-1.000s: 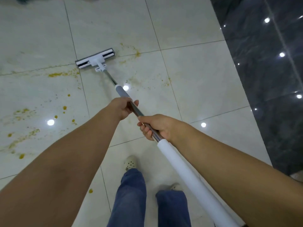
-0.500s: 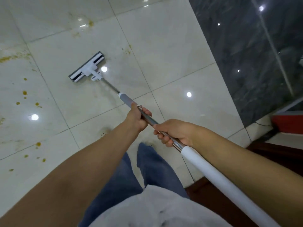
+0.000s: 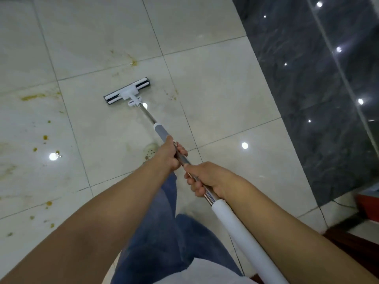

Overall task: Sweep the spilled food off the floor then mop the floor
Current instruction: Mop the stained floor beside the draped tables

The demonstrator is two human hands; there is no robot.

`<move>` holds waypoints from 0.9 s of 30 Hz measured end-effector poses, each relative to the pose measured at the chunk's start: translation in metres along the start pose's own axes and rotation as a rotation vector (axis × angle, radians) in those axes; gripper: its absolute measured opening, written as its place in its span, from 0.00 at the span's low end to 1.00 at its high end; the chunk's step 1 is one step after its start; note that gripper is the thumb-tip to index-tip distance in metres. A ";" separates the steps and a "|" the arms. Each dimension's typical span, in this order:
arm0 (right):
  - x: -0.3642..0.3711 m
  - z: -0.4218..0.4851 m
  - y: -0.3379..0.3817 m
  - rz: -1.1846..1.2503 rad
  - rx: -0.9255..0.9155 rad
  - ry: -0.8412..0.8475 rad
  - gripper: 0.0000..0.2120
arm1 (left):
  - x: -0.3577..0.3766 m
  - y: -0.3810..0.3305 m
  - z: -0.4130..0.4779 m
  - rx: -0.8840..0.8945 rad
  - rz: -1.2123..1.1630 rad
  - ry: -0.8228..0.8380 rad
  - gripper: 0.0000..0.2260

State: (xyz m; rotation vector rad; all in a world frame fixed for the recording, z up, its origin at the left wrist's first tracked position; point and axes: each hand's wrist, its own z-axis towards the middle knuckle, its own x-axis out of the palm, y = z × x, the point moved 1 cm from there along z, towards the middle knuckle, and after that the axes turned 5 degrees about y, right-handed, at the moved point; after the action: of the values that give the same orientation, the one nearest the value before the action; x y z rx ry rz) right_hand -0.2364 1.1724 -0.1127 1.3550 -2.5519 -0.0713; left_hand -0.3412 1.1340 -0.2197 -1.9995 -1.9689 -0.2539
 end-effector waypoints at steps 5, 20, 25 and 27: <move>0.021 0.057 0.138 0.049 -0.034 0.014 0.16 | 0.042 -0.139 0.052 0.047 0.025 -0.001 0.21; 0.093 0.190 0.455 0.105 -0.081 0.112 0.16 | 0.128 -0.462 0.158 0.183 0.166 -0.120 0.19; 0.055 0.180 0.434 0.079 -0.032 0.079 0.15 | 0.141 -0.425 0.166 0.123 0.165 -0.135 0.19; 0.036 0.171 0.419 0.082 -0.014 0.075 0.16 | 0.147 -0.401 0.169 0.105 0.135 -0.127 0.19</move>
State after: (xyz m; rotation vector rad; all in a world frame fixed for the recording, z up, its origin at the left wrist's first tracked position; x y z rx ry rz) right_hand -0.6358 1.3678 -0.2047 1.2229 -2.5357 -0.0230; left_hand -0.7515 1.3296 -0.2845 -2.1156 -1.8675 0.0081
